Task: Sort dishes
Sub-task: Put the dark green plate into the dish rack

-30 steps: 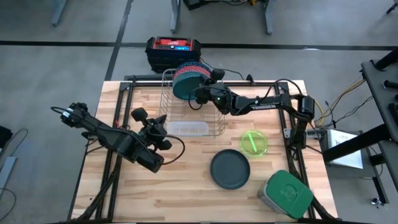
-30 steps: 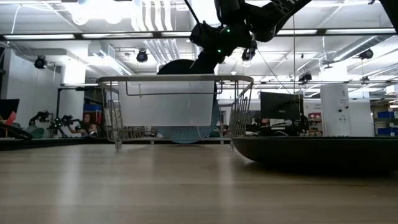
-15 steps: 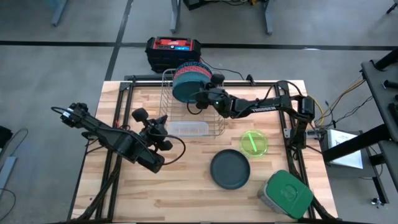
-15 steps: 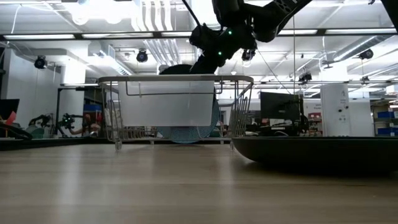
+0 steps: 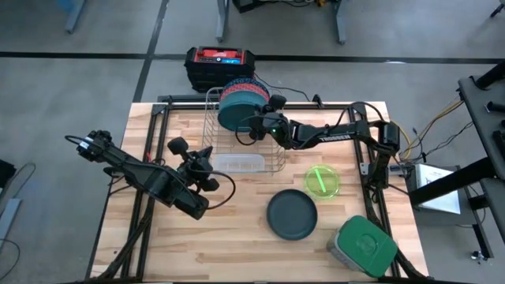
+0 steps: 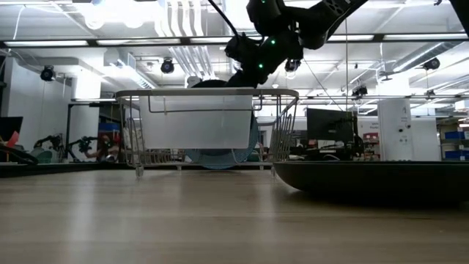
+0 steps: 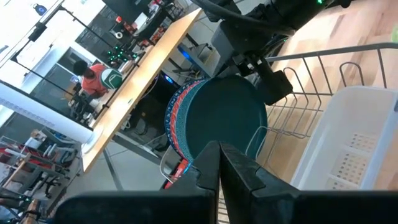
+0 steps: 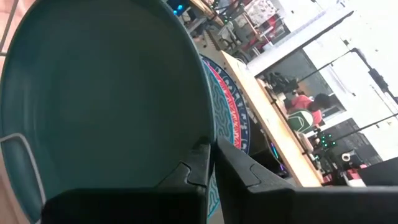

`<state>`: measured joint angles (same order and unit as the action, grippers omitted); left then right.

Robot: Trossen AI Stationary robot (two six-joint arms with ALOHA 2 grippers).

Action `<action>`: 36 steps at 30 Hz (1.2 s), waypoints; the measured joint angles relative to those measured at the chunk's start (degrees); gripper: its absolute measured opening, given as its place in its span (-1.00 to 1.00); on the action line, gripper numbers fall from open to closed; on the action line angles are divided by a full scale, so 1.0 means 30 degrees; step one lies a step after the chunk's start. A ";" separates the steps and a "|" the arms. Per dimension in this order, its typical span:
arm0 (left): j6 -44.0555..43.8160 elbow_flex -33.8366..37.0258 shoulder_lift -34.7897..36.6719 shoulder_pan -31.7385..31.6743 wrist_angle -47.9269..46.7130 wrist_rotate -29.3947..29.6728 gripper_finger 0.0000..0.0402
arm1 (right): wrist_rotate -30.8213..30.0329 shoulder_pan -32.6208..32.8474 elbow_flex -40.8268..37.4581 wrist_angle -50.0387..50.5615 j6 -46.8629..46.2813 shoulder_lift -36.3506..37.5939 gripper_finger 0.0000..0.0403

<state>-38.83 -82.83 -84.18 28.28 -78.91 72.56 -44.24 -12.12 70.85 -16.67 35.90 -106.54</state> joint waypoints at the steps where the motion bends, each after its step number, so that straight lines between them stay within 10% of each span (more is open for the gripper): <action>1: 0.0005 0.0000 0.0000 -0.0001 0.0005 0.0000 -1.00 | 0.0052 0.0000 0.0000 0.0058 0.0002 -0.0002 -0.93; 36: 0.0066 0.0007 0.0000 -0.0004 0.0022 -0.0285 -1.00 | -0.1767 0.0036 0.0663 0.5406 -0.3583 0.0619 0.22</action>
<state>-38.63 -82.81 -84.18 28.27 -78.85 71.70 -49.54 -12.01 72.84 -0.45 25.15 -104.69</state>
